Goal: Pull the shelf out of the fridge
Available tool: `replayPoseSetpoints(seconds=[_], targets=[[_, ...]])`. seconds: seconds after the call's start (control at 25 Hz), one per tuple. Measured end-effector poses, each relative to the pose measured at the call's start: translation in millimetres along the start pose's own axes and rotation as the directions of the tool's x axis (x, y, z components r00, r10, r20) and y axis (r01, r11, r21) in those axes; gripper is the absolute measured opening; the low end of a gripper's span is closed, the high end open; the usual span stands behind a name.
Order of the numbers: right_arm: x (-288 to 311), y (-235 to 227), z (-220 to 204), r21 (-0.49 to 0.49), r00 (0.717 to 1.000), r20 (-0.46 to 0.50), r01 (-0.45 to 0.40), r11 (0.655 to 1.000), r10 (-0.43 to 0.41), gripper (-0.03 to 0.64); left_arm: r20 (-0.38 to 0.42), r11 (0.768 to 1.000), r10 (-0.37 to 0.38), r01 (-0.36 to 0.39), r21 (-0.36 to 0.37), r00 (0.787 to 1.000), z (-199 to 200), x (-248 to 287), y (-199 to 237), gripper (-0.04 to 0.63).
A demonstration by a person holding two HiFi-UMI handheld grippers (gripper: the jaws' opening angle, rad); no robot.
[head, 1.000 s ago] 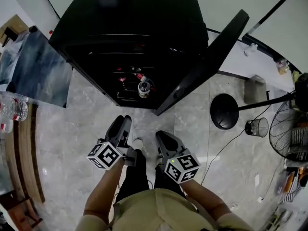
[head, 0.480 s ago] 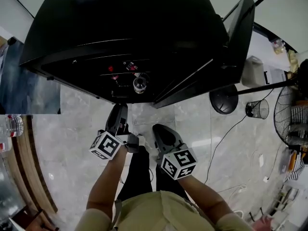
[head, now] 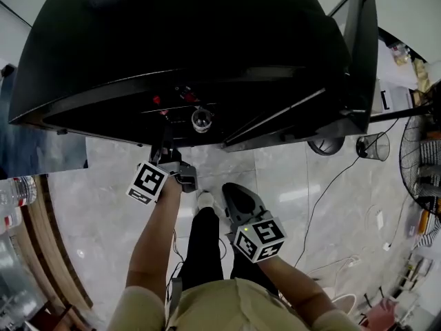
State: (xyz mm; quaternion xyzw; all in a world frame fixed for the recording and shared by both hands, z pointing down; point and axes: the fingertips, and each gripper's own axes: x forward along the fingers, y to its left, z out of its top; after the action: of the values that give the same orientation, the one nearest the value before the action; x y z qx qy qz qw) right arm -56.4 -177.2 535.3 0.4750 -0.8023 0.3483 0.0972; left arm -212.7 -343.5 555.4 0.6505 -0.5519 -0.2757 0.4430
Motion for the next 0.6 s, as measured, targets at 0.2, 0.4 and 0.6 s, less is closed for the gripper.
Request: replayPoseSetpoints(seconds=[0.2,0.4,0.6], targets=[[8,-4,-2,0.003,1.000,-0.003,0.016,1.000,-0.016,0.021,0.094,1.000,0.018,-0.017,-0.015,0.995,16,21,10,0.176],[15,-3,-3,0.002,1.000,-0.015,0.014,1.000,-0.014,0.020,0.164,0.998,0.054,-0.050,-0.026,0.985,25,32,22,0.176],[20,-2,-2,0.001,1.000,-0.018,0.014,1.000,-0.014,0.020,0.196,0.996,0.083,-0.077,-0.040,0.977,33,44,33,0.176]])
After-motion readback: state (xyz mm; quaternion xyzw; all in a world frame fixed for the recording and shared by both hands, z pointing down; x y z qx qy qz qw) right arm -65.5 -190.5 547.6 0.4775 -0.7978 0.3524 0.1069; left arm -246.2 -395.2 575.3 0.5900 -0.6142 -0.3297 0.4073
